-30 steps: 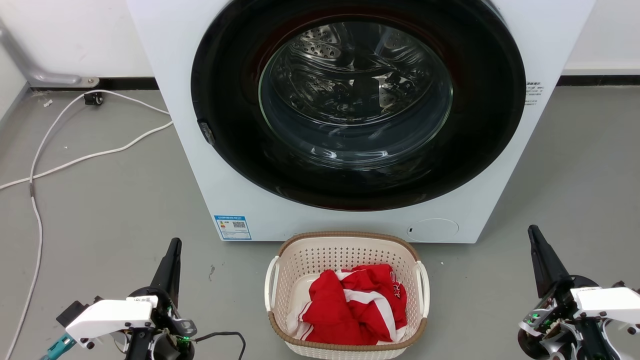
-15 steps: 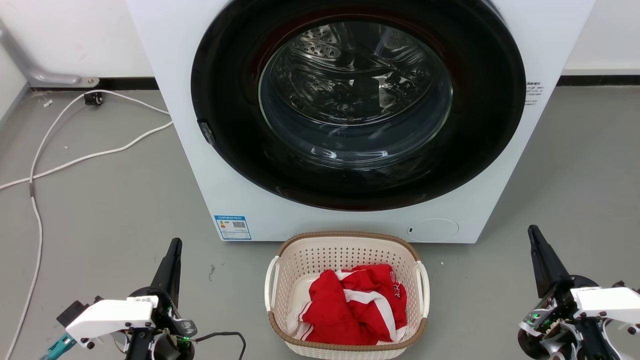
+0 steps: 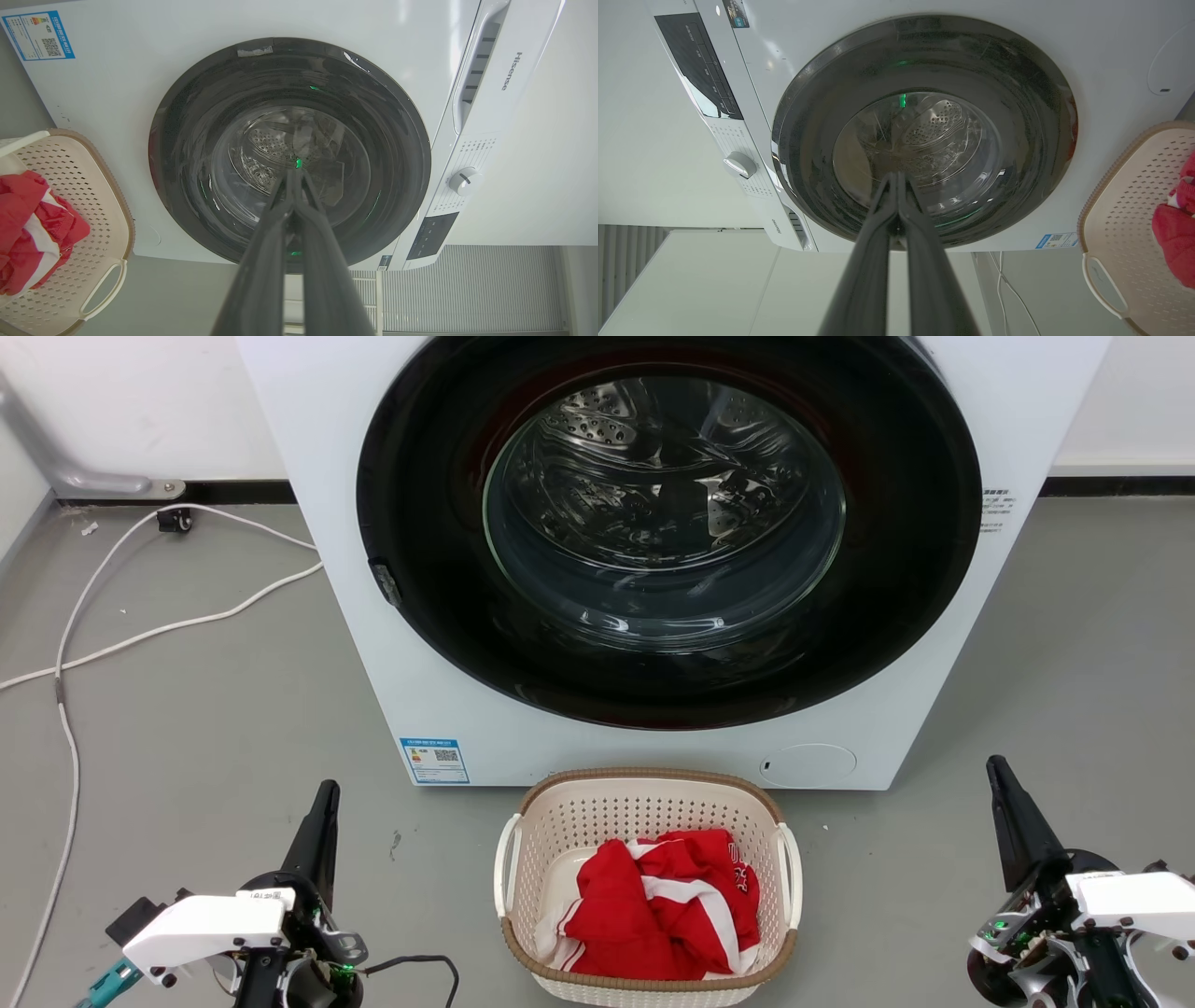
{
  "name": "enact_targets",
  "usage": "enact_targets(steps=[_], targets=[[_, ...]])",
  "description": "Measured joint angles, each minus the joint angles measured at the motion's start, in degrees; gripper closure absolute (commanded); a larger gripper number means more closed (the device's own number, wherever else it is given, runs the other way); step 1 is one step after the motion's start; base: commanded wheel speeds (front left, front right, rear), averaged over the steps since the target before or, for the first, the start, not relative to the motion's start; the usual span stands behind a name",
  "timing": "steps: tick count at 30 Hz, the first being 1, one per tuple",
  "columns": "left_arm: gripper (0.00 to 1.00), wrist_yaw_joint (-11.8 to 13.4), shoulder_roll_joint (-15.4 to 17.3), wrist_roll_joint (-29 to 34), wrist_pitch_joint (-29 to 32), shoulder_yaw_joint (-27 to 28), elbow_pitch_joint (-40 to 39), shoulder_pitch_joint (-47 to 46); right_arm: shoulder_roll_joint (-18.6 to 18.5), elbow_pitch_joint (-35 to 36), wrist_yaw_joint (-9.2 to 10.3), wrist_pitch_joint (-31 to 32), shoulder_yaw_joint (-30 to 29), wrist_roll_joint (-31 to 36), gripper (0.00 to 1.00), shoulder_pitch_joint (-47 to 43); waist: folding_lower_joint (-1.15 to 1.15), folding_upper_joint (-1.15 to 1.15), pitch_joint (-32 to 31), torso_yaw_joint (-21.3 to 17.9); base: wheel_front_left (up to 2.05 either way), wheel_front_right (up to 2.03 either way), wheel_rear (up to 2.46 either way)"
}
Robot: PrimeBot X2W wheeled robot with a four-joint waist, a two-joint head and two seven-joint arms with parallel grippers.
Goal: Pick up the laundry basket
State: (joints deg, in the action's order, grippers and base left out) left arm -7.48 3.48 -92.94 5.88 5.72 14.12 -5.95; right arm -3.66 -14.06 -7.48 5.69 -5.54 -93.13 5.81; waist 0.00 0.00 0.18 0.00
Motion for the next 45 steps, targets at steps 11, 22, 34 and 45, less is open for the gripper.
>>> enact_targets(steps=[11,22,34,45], targets=[[0.00,0.00,-0.52,0.02,-0.64,-0.41,1.92,2.02,0.36,-1.69,0.00,-0.62,0.53,0.02,0.00,-2.34,0.00,0.00,0.00,0.00,0.00,0.00,0.00],[0.00,0.00,-0.53,3.19,-3.67,-2.25,0.18,2.00,0.40,0.09,0.00,-3.59,1.86,5.28,0.00,-2.37,0.00,0.00,0.06,0.06,0.00,0.00,0.00],[0.00,0.27,-0.53,17.92,-6.56,-2.03,-1.92,1.75,0.44,3.09,0.00,-6.35,0.78,23.59,0.00,-2.63,0.01,0.00,0.25,0.16,0.00,0.00,0.00],[0.00,1.54,-0.54,32.98,-8.75,-4.05,-3.23,1.05,0.47,5.02,0.00,-8.67,0.13,40.39,0.00,-3.57,0.00,0.00,0.30,0.21,0.00,0.00,0.00]])
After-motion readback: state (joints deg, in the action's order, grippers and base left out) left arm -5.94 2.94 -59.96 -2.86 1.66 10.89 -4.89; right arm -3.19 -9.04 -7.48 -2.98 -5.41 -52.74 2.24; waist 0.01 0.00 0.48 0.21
